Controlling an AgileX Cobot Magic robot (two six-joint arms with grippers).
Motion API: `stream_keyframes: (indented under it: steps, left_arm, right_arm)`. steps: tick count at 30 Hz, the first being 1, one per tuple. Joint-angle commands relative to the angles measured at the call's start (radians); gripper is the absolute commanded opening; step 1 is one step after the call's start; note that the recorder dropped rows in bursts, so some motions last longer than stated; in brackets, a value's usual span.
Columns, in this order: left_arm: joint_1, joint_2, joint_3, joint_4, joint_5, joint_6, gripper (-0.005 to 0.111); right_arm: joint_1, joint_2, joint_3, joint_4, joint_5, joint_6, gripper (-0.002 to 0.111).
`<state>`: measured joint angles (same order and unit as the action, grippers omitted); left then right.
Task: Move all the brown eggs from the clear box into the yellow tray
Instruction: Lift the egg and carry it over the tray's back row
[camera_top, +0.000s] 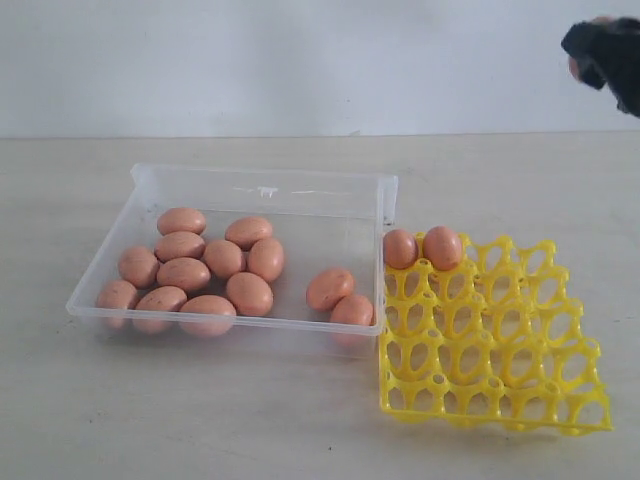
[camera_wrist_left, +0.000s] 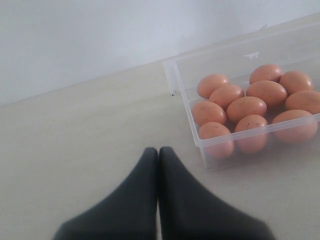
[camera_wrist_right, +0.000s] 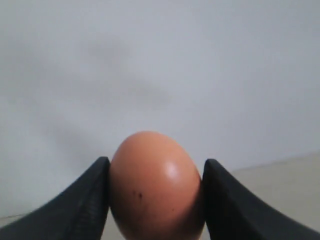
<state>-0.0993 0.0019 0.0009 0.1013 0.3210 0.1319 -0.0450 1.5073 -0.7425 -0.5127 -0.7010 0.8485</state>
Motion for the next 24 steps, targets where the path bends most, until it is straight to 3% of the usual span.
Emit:
stream_keyframes:
  steps: [1,5,10,24]
  left_arm:
    - [-0.003,-0.002,-0.001,-0.008,-0.007,0.000,-0.004]
    - [-0.003,-0.002,-0.001,-0.008,-0.007,0.000,-0.004]
    - [-0.003,-0.002,-0.001,-0.008,-0.007,0.000,-0.004]
    - [-0.003,-0.002,-0.001,-0.008,-0.007,0.000,-0.004]
  right_arm:
    - [-0.138,0.175,-0.231,-0.764,-0.351,0.536,0.000]
    - [-0.144,0.291,-0.314,-1.022,-0.418,0.709,0.000]
    - [-0.143,0.387,-0.303,-1.117,-0.520,0.766,0.000]
    - [-0.143,0.449,-0.238,-1.167,-0.245,0.625,0.000]
